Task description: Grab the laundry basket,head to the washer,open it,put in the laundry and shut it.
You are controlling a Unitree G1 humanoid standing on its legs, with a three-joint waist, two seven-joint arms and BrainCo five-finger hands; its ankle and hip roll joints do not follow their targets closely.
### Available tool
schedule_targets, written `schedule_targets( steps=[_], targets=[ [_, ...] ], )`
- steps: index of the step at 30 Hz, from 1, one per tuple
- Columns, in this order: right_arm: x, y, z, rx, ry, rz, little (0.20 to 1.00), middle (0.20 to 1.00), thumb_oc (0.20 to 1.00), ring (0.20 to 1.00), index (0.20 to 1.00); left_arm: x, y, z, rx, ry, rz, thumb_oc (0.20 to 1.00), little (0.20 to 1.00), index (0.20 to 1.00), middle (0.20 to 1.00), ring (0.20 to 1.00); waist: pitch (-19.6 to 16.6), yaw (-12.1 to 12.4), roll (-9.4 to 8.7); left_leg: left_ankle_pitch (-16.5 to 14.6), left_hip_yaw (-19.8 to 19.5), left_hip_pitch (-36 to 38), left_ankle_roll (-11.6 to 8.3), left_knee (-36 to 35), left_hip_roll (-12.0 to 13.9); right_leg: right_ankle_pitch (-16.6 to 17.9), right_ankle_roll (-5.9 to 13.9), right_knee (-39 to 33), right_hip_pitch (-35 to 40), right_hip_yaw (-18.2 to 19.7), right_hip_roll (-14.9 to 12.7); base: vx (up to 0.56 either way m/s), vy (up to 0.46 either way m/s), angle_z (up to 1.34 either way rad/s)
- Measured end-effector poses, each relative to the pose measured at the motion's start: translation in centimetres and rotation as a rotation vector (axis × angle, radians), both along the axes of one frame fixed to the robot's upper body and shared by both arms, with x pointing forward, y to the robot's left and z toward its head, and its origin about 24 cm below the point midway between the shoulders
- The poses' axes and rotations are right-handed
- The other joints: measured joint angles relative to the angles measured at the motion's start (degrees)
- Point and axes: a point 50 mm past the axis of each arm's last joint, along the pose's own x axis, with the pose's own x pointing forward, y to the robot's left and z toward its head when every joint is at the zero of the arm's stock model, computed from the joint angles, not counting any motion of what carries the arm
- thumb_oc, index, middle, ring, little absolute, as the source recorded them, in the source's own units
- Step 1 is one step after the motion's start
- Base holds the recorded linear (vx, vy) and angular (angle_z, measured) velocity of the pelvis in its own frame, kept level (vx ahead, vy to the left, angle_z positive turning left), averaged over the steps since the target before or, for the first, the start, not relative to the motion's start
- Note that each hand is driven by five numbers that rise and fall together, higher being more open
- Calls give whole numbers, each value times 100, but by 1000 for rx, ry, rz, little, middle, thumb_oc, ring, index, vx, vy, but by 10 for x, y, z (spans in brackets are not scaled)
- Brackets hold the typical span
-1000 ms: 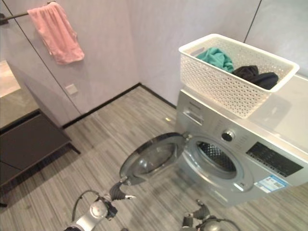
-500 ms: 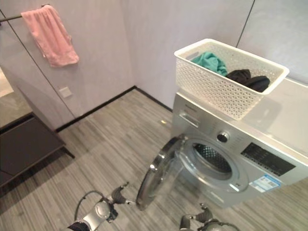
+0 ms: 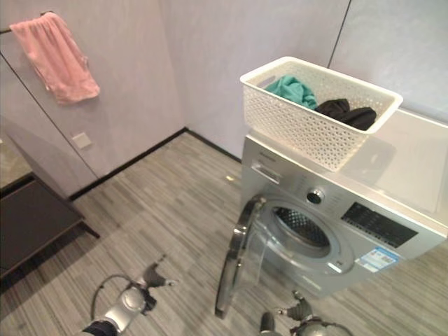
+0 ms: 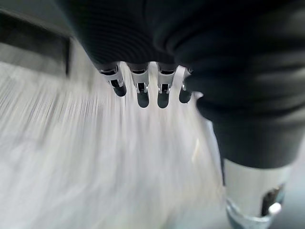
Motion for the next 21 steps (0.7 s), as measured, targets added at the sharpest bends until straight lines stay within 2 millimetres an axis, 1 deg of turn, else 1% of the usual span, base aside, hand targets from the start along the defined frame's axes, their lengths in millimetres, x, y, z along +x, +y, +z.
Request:
schedule_targets(
  steps=[2, 3, 4, 6, 7, 8, 9, 11, 12, 15, 16, 18, 21],
  targets=[
    [-5, -3, 0, -6, 9, -2, 1000, 1000, 1000, 1000, 1000, 13, 14, 20, -6, -86, 64, 1000, 1000, 1000, 1000, 1000, 8, 29, 15, -2, -9, 7, 0, 0, 0, -14, 8, -2, 35, -15, -4, 6, -28, 4],
    [-7, -4, -1, -5, 13, -6, 1000, 1000, 1000, 1000, 1000, 21, 23, 37, -16, -159, 111, 1000, 1000, 1000, 1000, 1000, 15, 24, 4, -3, -14, 3, 0, 0, 5, -17, 8, -2, 30, -26, -11, 16, -35, 5],
    [-12, -5, -2, -5, 28, -11, 1000, 1000, 1000, 1000, 1000, 38, 37, 68, 22, -284, 161, 1000, 1000, 1000, 1000, 1000, 36, 73, -10, -2, -26, 2, -2, 1, 16, -20, 8, -2, 33, -74, -2, 26, -37, 4],
    [-14, -4, -1, 0, 25, -6, 1000, 1000, 1000, 1000, 1000, 50, 50, 92, 74, -352, 188, 1000, 1000, 1000, 1000, 1000, 37, 79, -8, -4, -29, 5, -6, 3, 26, -22, 5, -2, 32, -76, -2, 19, -23, 2],
    [-15, -4, -1, 5, 27, -2, 1000, 1000, 1000, 1000, 1000, 59, 55, 103, 100, -382, 215, 1000, 1000, 1000, 1000, 1000, 35, 54, -9, -4, -25, 17, -9, 2, 29, -21, 7, -2, 33, -73, 12, 12, -32, 4],
    [-17, -4, -1, 10, 33, 7, 1000, 1000, 1000, 1000, 1000, 68, 58, 109, 116, -381, 235, 1000, 1000, 1000, 1000, 1000, 32, 59, -1, -2, -45, 15, -12, 3, 27, -18, 12, -2, 44, -76, 20, -3, -30, -1],
    [-14, -2, 0, 17, 27, 27, 1000, 1000, 1000, 1000, 1000, 84, 65, 128, 134, -406, 274, 1000, 1000, 1000, 1000, 1000, 32, 39, -3, 8, -23, 10, -29, 5, 24, 13, 1, -2, 19, -66, 23, 0, 0, 0],
    [-11, 0, 0, 20, 23, 38, 1000, 1000, 1000, 1000, 1000, 99, 65, 150, 133, -453, 272, 1000, 1000, 1000, 1000, 1000, 34, -20, 2, 17, -1, -2, -45, 6, 14, 40, -13, -2, -16, -57, 17, 5, -13, -8],
    [-10, 1, 0, 22, 20, 42, 1000, 1000, 1000, 1000, 1000, 104, 63, 155, 111, -467, 275, 1000, 1000, 1000, 1000, 1000, 32, -103, 20, 17, 2, 5, -47, 10, 8, 47, -15, -1, -19, -47, 17, 3, -10, -4],
    [-5, 3, 1, 38, 12, 52, 1000, 1000, 1000, 1000, 1000, 123, 53, 166, 78, -443, 254, 1000, 1000, 1000, 1000, 1000, 49, -226, 45, 16, 23, -10, -47, 26, 4, 83, -21, -1, -54, 3, 22, -3, -13, -6],
    [-5, 3, 1, 50, 9, 36, 1000, 1000, 1000, 1000, 1000, 131, 47, 171, 69, -422, 222, 1000, 1000, 1000, 1000, 1000, 57, -260, 59, 16, 80, -13, -48, 26, -2, 94, -20, 0, -97, 50, 26, -8, -18, -21],
    [-2, 2, 2, 56, 0, 26, 1000, 1000, 1000, 1000, 1000, 138, 39, 175, 43, -399, 182, 1000, 1000, 1000, 1000, 1000, 70, -342, 74, 15, 168, -27, -49, 26, -4, 119, -25, 1, -163, 87, 31, -16, -12, -18],
    [-5, -1, 2, 62, 1, 4, 1000, 1000, 1000, 1000, 1000, 148, 18, 176, 31, -375, 83, 1000, 1000, 1000, 1000, 1000, 85, -521, 88, 15, 175, -111, -50, 9, -4, 120, -24, 1, -248, 94, 34, -9, -14, -4]
  ],
)
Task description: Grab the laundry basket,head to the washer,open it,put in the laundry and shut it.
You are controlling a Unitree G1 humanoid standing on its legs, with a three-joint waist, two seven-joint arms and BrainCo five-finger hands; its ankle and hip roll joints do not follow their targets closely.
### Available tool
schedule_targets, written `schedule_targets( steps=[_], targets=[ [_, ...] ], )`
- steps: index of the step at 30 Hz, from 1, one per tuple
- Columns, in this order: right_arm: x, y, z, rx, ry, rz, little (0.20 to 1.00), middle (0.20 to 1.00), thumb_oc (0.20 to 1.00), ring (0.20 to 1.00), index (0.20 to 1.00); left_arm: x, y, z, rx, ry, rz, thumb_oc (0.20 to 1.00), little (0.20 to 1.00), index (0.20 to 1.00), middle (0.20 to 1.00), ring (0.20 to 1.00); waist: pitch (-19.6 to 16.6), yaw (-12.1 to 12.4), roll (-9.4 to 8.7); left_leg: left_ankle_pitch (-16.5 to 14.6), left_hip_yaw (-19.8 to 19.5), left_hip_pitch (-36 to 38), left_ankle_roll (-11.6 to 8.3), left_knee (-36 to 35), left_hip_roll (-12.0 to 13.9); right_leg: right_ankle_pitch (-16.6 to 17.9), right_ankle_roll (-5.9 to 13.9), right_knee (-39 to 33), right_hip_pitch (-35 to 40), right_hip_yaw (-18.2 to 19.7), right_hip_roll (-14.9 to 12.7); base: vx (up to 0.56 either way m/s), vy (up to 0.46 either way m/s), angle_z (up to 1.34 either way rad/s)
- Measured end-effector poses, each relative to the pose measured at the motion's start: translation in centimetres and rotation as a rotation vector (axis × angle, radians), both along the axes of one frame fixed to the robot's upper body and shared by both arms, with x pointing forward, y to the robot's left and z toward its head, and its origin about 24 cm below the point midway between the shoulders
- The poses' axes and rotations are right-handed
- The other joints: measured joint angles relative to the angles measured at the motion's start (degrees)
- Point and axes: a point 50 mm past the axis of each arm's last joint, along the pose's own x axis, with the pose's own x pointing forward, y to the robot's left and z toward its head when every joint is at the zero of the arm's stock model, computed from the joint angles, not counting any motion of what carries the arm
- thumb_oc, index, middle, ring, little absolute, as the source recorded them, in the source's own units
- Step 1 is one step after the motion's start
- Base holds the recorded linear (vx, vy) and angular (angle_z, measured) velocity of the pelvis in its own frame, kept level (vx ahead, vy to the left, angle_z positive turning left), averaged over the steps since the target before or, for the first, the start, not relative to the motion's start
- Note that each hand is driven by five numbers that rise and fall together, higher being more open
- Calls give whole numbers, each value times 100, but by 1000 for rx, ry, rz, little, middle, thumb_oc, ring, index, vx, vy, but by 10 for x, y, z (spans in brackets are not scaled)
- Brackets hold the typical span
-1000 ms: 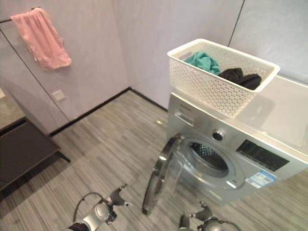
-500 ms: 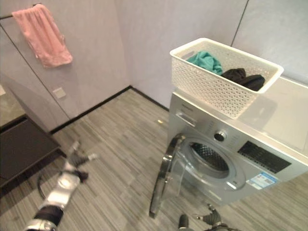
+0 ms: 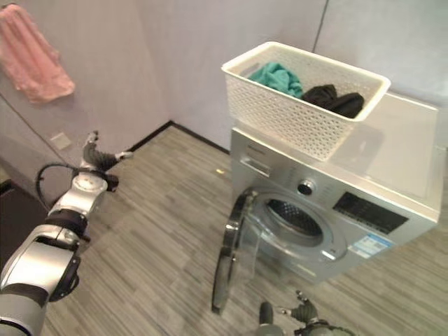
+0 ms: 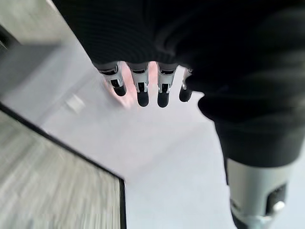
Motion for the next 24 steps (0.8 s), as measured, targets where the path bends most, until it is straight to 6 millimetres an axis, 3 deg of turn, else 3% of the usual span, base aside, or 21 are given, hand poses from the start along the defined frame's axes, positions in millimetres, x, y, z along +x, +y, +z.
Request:
schedule_targets(
  steps=[2, 6, 18, 24],
  targets=[
    [-4, -1, -1, -1, 7, -5, 1000, 1000, 1000, 1000, 1000, 6, -18, -3, -12, 17, -52, 1000, 1000, 1000, 1000, 1000, 4, -39, 0, 3, 32, -36, -3, 16, 3, 11, -7, 1, -69, 47, 14, 0, -26, -10],
    [-7, -5, -1, -8, 14, -9, 1000, 1000, 1000, 1000, 1000, 10, -32, -10, -30, 61, -81, 1000, 1000, 1000, 1000, 1000, 9, -248, -7, 3, 73, -89, -6, 8, 8, 16, -4, 0, -156, 93, 29, -1, -17, -6],
    [9, -7, 9, -2, -70, 1, 1000, 1000, 1000, 1000, 1000, 30, -55, 41, 38, -28, -171, 1000, 1000, 1000, 1000, 1000, 52, -515, -60, 17, 355, -415, -48, 17, 62, 174, -68, 50, -688, 314, 144, -7, -15, -12],
    [22, -2, 16, 10, -130, 22, 1000, 1000, 1000, 1000, 1000, 37, -79, 61, 38, -88, -236, 1000, 1000, 1000, 1000, 1000, 91, -541, -112, 14, 331, -535, -50, 14, 58, 154, -53, 48, -789, 305, 134, 3, -4, 2]
  ],
)
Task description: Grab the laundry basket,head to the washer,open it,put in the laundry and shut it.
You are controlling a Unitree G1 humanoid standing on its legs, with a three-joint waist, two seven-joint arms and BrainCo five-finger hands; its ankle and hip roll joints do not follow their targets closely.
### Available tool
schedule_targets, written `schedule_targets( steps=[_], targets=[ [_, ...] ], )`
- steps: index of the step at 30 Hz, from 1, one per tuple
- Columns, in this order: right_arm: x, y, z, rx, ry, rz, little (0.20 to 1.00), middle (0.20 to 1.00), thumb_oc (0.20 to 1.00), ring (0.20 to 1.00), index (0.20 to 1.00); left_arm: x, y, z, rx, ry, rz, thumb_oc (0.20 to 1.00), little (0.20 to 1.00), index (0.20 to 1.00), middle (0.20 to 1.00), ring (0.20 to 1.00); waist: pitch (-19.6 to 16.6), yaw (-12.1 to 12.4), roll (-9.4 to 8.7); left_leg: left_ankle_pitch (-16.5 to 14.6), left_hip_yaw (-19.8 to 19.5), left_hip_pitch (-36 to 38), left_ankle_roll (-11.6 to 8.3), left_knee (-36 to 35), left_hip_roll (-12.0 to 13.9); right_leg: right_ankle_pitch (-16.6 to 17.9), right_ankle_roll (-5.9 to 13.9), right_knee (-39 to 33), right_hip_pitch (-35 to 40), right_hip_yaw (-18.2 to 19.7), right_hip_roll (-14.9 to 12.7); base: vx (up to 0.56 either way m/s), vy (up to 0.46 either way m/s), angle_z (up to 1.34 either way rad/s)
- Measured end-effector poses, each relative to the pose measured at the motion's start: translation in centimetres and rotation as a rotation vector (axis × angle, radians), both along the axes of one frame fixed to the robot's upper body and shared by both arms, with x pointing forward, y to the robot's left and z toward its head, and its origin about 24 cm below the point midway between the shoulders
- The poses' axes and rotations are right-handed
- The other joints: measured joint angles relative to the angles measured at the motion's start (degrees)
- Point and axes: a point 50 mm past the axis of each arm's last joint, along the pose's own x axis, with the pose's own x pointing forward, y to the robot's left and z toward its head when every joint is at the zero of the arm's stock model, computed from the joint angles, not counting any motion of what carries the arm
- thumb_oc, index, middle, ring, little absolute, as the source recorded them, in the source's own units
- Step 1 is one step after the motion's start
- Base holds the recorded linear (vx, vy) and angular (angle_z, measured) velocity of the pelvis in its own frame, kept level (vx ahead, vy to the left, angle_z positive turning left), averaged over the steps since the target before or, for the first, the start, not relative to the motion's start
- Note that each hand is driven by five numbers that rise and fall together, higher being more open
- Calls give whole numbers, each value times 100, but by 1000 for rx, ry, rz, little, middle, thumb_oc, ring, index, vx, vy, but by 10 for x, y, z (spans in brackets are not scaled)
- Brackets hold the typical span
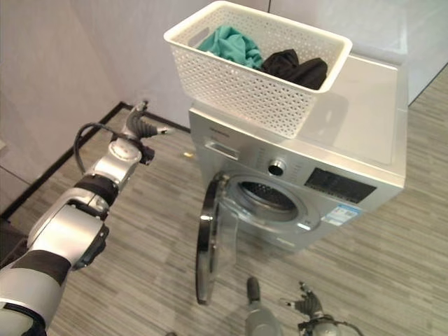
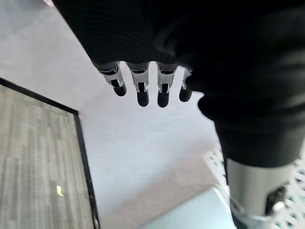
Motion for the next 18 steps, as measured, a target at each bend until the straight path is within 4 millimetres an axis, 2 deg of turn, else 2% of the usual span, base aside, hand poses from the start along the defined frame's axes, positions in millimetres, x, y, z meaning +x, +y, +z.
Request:
schedule_targets(
  steps=[4, 8, 15, 18],
  targets=[
    [5, 2, 2, 2, -18, 12, 1000, 1000, 1000, 1000, 1000, 0, -4, 0, -33, -1, -5, 1000, 1000, 1000, 1000, 1000, 2, -88, 2, 3, 29, -50, -2, 3, 6, 10, -7, 2, -67, 14, 14, 13, -8, -2],
    [4, 6, 3, 2, -15, 50, 1000, 1000, 1000, 1000, 1000, 1, -21, -1, -48, -8, -49, 1000, 1000, 1000, 1000, 1000, 2, -116, 1, 3, 65, -42, -2, 4, 2, 22, -16, 4, -72, 24, 16, 3, -3, -1],
    [9, 6, 8, 8, -49, 65, 1000, 1000, 1000, 1000, 1000, 1, -48, 13, -82, -82, -147, 1000, 1000, 1000, 1000, 1000, 23, -188, -30, -12, 160, 20, -7, 2, -10, 28, -3, 1, -82, 140, 27, 26, -32, -6],
    [8, 4, 9, 1, -51, 68, 1000, 1000, 1000, 1000, 1000, 2, -56, 21, -72, -105, -167, 1000, 1000, 1000, 1000, 1000, 39, -337, -23, -47, 221, 56, -30, 5, 11, -61, 22, -21, -78, 175, 59, 98, -74, -9]
  ],
)
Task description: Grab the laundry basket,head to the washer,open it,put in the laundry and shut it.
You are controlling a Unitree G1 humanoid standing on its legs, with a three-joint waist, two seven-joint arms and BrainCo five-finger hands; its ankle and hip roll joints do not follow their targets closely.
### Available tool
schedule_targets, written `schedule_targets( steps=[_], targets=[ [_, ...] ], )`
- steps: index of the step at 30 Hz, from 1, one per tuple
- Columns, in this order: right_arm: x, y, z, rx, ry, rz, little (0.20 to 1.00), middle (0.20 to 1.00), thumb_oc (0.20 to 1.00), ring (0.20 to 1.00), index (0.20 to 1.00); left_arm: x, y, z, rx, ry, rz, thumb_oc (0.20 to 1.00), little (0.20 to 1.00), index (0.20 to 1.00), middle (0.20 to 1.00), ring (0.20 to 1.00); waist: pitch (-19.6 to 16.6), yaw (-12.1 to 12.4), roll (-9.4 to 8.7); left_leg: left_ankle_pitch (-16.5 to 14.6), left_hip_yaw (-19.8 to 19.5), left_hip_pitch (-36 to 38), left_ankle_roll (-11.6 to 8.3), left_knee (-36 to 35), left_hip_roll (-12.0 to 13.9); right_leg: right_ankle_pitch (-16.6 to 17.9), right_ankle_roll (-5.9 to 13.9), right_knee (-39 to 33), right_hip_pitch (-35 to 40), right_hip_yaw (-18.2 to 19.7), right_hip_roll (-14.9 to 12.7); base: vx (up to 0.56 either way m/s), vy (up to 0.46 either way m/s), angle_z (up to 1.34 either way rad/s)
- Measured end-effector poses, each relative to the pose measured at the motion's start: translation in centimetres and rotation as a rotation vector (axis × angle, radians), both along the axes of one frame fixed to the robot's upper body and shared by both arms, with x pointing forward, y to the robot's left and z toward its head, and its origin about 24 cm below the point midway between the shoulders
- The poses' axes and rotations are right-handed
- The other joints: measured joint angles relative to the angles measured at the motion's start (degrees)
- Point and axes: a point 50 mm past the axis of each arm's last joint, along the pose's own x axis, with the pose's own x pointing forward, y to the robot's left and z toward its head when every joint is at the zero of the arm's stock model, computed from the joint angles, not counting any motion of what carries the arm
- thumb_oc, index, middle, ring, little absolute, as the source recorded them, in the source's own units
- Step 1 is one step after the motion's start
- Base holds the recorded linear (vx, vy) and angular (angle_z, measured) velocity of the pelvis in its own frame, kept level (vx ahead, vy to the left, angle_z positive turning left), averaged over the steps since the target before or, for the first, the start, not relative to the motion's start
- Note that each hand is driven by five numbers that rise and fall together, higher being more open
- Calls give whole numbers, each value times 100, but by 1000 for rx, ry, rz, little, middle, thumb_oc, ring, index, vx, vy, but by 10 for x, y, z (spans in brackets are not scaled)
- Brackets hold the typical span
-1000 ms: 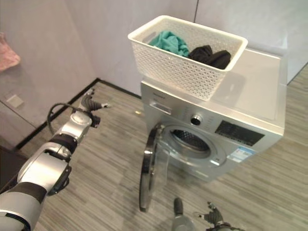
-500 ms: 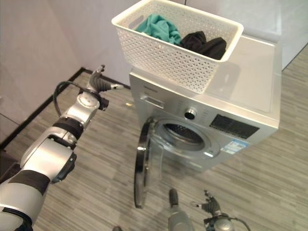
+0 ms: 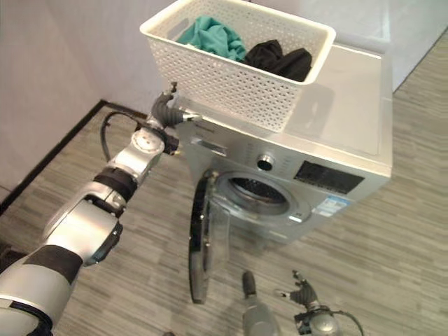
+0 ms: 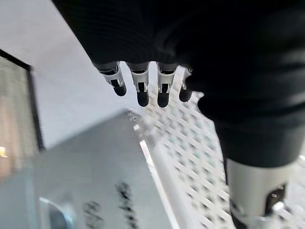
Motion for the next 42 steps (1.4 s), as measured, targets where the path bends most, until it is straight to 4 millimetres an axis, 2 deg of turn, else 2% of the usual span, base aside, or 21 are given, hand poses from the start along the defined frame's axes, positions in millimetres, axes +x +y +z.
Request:
schedule_targets(
  steps=[1, 3, 5, 6, 8, 9, 11, 12, 14, 16, 17, 19, 20, 21, 24, 26, 29, 31, 34, 37, 42],
  targets=[
    [0, 0, 0, 0, -1, 1, 1000, 1000, 1000, 1000, 1000, 0, 0, 1, -1, -5, 1, 1000, 1000, 1000, 1000, 1000, 2, -3, -4, 11, 44, 25, -14, 1, 5, 22, 19, 6, -1, 35, 14, 264, -171, -42],
    [-1, 2, -1, 2, 13, 33, 1000, 1000, 1000, 1000, 1000, 0, 9, 1, -10, -15, 35, 1000, 1000, 1000, 1000, 1000, 55, -3, 9, -74, 328, 320, -156, 146, 247, -113, -165, 91, 89, 189, 314, 144, -185, -70],
    [-8, 12, -4, 20, 35, 80, 1000, 1000, 1000, 1000, 1000, 0, 17, 3, -4, -23, 54, 1000, 1000, 1000, 1000, 1000, 147, 134, -255, -92, 331, 373, -74, 949, 511, -203, -324, 51, 381, 441, 499, 40, -182, -69],
    [-6, 13, -4, 24, 32, 87, 1000, 1000, 1000, 1000, 1000, 0, 25, 5, 1, -28, 71, 1000, 1000, 1000, 1000, 1000, 180, 222, -288, -96, 41, 242, -67, 1352, 603, -257, -371, 106, 411, 482, 550, 65, -53, -48],
    [-4, 12, -2, 24, 32, 96, 1000, 1000, 1000, 1000, 1000, 0, 20, 13, -17, -52, 55, 1000, 1000, 1000, 1000, 1000, 436, 247, -526, 129, -1282, -478, -16, 2824, 690, -316, -577, 101, 762, 494, 533, 37, 143, 15],
    [-1, 12, -1, 24, 27, 98, 1000, 1000, 1000, 1000, 1000, 0, 18, 13, -22, -47, 48, 1000, 1000, 1000, 1000, 1000, 488, 241, -650, -196, -1399, -685, -183, 3006, 611, -348, -561, 49, 906, 456, 456, 6, 217, 44],
    [11, 12, 2, 19, 2, 100, 1000, 1000, 1000, 1000, 1000, 0, 25, 16, -23, -55, 63, 1000, 1000, 1000, 1000, 1000, 496, 266, -831, -296, -1376, -722, -254, 1766, 157, -328, -546, 35, 942, 461, 288, 49, 214, 8],
    [29, 8, 7, 12, -26, 79, 1000, 1000, 1000, 1000, 1000, -1, 37, 20, -18, -66, 94, 1000, 1000, 1000, 1000, 1000, 523, 338, -778, -162, -1394, -841, -142, 879, -197, -298, -449, 30, 907, 590, 326, 123, 312, -53],
    [39, 0, 13, 4, -63, 46, 1000, 1000, 1000, 1000, 1000, -4, 49, 12, -46, -60, 118, 1000, 1000, 1000, 1000, 1000, 518, 583, -577, 35, -1362, -768, 118, 255, -292, -365, -452, 29, 923, 834, 462, 160, 355, -80],
    [38, 0, 10, -4, -45, 36, 1000, 1000, 1000, 1000, 1000, -7, 40, 9, -88, -71, 72, 1000, 1000, 1000, 1000, 1000, 534, 614, -432, 142, -1551, -809, 285, 336, -447, -466, -405, 28, 1080, 863, 494, 172, 388, -48],
    [36, 0, 4, -1, -10, 15, 1000, 1000, 1000, 1000, 1000, -16, 23, 9, -108, -125, -26, 1000, 1000, 1000, 1000, 1000, 535, 769, -364, 309, -1419, -584, 500, 301, -568, -604, -277, 105, 1166, 1016, 401, 134, 328, -61],
    [26, -1, -4, 3, 36, -17, 1000, 1000, 1000, 1000, 1000, -34, 6, 1, -147, -172, -149, 1000, 1000, 1000, 1000, 1000, 560, 867, -196, 420, -1268, -308, 660, 274, -715, -814, -299, 430, 1176, 928, 205, 51, 241, -65],
    [18, 2, -8, 15, 63, -15, 1000, 1000, 1000, 1000, 1000, -50, -5, -9, -169, -190, -240, 1000, 1000, 1000, 1000, 1000, 545, 983, -99, 325, -1141, -178, 828, 350, -902, -787, -283, 776, 1141, 560, -18, 45, 228, -51],
    [15, 7, -11, 28, 77, -17, 1000, 1000, 1000, 1000, 1000, -60, -8, -16, -184, -190, -277, 1000, 1000, 1000, 1000, 1000, 568, 1073, -12, 170, -1057, -184, 911, 447, -938, -776, -238, 1038, 1046, 425, -120, 44, 144, -55],
    [9, 31, -18, 97, 97, -13, 1000, 1000, 1000, 1000, 1000, -84, 8, -45, -188, -126, -304, 1000, 1000, 1000, 1000, 1000, 591, 1280, 58, 38, -766, -2, 995, 555, -1026, -797, -237, 1222, 977, -200, -342, 17, 3, -39],
    [10, 35, -18, 106, 99, 1, 1000, 1000, 1000, 1000, 1000, -87, 20, -51, -192, -112, -276, 1000, 1000, 1000, 1000, 1000, 609, 1347, 88, 17, -695, 3, 1027, 521, -1033, -781, -192, 1236, 887, -399, -468, 13, -26, -9],
    [11, 44, -16, 131, 89, 41, 1000, 1000, 1000, 1000, 1000, -83, 42, -61, -166, -69, -198, 1000, 1000, 1000, 1000, 1000, 606, 1458, 71, 0, -768, 43, 1022, 476, -1052, -525, 24, 815, 1087, -528, -922, 102, -63, 8],
    [6, 48, -17, 136, 97, 78, 1000, 1000, 1000, 1000, 1000, -84, 57, -62, -199, -79, -132, 1000, 1000, 1000, 1000, 1000, 485, 1512, -145, 2, -812, 175, 890, 360, -1111, -235, 97, 449, 1412, -573, -1016, 93, -52, 6],
    [2, 44, -17, 122, 103, 82, 1000, 1000, 1000, 1000, 1000, -85, 76, -58, -240, -114, -41, 1000, 1000, 1000, 1000, 1000, 419, 1527, -217, 89, -848, 291, 702, 175, -1008, -311, 291, 27, 1684, -816, -825, 52, -39, 0],
    [4, 33, -12, 94, 86, 94, 1000, 1000, 1000, 1000, 1000, -79, 85, -58, -246, -118, 32, 1000, 1000, 1000, 1000, 1000, 345, 1462, -177, 185, -888, 308, 557, 73, -735, -366, 241, 27, 1674, -839, -545, 52, -33, 0],
    [2, 31, -10, 98, 76, 107, 1000, 1000, 1000, 1000, 1000, -60, 110, -52, -182, -93, 210, 1000, 1000, 1000, 1000, 1000, 84, 1306, -312, 243, -874, 261, 468, 25, -651, -413, 167, 23, 1590, -825, -455, 43, -13, -4]
  ],
)
